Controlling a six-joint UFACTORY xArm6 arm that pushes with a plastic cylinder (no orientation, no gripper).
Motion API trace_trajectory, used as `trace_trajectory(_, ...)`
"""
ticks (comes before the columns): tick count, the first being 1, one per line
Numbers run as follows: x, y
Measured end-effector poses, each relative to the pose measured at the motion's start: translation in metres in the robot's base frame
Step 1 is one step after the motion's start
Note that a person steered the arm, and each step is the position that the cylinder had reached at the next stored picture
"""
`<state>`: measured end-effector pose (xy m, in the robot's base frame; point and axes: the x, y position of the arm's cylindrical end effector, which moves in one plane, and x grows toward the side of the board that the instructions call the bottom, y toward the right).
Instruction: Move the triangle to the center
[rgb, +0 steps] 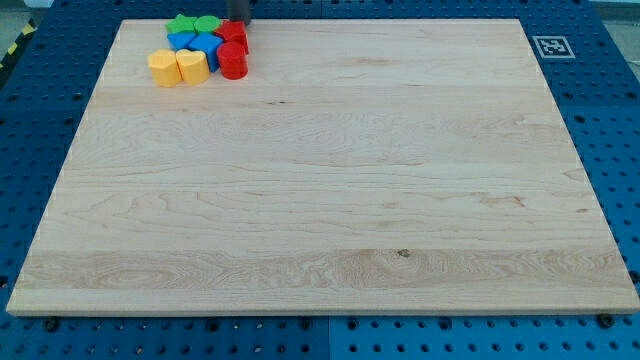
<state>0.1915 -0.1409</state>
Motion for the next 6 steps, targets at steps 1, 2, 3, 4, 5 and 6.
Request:
trace_trajectory(1, 0.0, -0.068)
trace_trajectory(2, 0.005, -0.12)
trace_trajectory(3, 0.056, -0.085)
trace_trajectory(4, 0.116, 0.006)
trace_trajectory(5, 0.159, 0.083)
trace_trajectory(6, 0.163, 0.088)
